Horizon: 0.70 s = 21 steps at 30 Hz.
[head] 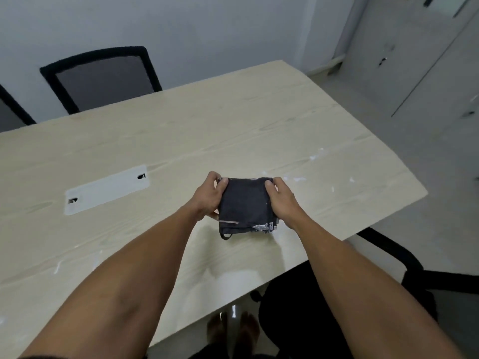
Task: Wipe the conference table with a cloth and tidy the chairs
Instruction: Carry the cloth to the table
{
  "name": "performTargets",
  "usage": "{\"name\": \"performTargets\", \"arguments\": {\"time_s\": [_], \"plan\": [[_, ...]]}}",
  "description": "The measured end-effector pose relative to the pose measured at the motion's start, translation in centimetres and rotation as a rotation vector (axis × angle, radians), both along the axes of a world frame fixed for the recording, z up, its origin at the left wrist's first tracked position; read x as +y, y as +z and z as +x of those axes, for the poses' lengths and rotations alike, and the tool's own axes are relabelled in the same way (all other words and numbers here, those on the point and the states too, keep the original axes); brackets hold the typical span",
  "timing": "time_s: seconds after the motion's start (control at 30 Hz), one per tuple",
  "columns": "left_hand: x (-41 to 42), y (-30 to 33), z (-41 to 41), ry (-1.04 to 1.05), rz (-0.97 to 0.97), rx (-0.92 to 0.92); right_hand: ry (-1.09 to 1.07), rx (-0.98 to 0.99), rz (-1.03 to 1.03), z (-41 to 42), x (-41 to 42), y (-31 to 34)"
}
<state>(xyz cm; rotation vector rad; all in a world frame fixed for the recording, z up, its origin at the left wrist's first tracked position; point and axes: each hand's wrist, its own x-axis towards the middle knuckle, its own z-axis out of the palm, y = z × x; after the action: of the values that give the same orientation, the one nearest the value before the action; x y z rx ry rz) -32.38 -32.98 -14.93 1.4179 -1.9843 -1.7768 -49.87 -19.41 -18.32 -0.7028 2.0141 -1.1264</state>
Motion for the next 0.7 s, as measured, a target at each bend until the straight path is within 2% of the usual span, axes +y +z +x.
{"name": "performTargets", "arguments": {"time_s": [0.3, 0.63, 0.7], "plan": [[3.5, -5.3, -11.8, -0.287, 0.135, -0.037, -0.325, -0.057, 0.18, -7.7, 7.2, -4.4], [6.9, -10.5, -18.2, -0.352, 0.312, -0.132, -0.361, 0.048, 0.289, -13.0, 11.2, -7.8], [7.1, -11.4, -18.8, -0.354, 0.272, -0.128, -0.369, 0.104, 0.329, -14.3, 11.1, -8.5]]}}
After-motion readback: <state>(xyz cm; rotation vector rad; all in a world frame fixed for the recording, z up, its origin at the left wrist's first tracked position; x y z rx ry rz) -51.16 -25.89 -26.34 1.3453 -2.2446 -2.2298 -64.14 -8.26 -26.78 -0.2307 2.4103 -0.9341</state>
